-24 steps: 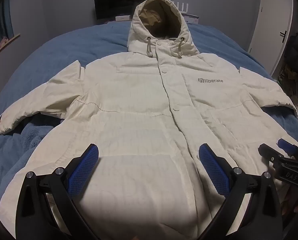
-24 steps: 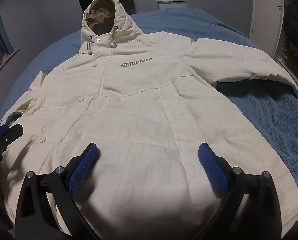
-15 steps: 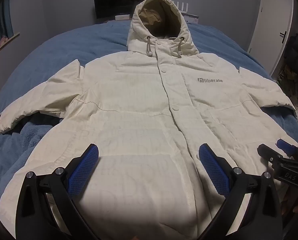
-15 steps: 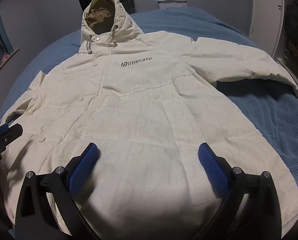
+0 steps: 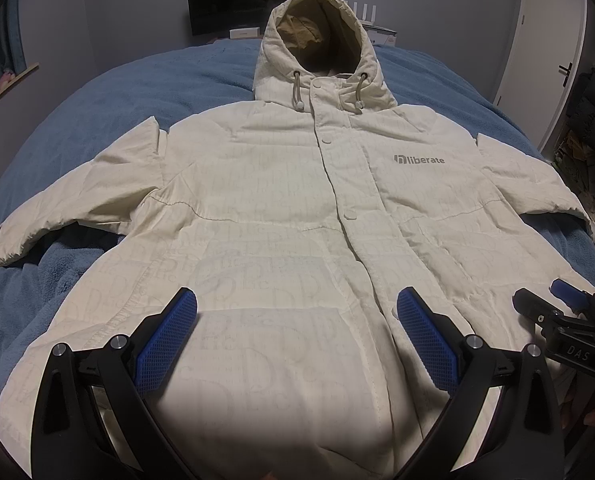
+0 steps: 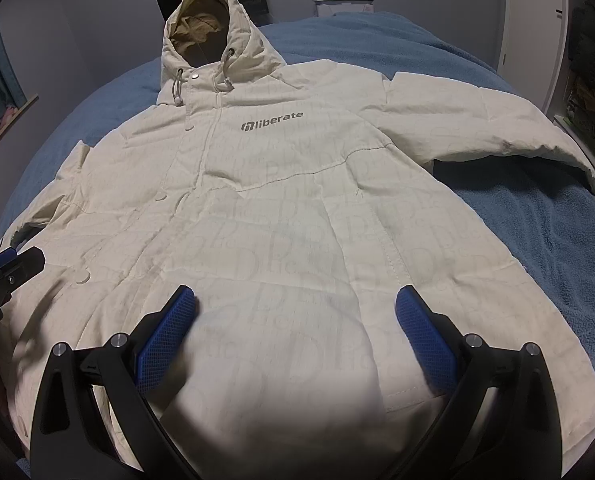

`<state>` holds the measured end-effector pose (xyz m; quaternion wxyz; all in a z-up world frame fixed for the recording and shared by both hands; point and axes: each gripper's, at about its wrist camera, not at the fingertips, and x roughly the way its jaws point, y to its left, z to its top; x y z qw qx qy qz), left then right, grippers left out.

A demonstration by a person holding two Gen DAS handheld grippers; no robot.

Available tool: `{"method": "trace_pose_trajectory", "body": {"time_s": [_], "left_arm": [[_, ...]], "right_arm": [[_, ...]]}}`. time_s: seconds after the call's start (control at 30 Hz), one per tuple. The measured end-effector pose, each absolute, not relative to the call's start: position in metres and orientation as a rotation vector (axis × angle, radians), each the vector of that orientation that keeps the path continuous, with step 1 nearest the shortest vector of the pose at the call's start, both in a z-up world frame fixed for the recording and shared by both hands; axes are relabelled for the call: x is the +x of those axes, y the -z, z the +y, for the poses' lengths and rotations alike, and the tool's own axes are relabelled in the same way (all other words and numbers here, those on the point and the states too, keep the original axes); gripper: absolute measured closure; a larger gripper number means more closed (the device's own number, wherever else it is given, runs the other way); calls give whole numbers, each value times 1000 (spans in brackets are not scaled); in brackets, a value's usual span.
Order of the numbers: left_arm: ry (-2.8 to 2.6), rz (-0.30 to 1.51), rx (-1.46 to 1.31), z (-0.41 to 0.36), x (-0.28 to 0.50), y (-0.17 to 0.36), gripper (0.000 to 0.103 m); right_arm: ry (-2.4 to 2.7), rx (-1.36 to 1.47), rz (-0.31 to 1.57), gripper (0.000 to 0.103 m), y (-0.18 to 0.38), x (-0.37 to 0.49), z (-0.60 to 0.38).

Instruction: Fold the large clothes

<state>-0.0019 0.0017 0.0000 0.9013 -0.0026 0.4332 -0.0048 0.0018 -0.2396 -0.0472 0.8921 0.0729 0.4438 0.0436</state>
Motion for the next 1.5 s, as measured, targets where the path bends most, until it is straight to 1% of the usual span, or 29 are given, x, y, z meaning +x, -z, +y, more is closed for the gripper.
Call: {"method": "trace_pose_trajectory", "body": {"time_s": [1.5], "left_arm": [[13,902,-12,4,-1,0,6]], "right_arm": [[-90,153,929,6,51,4,-239]]}}
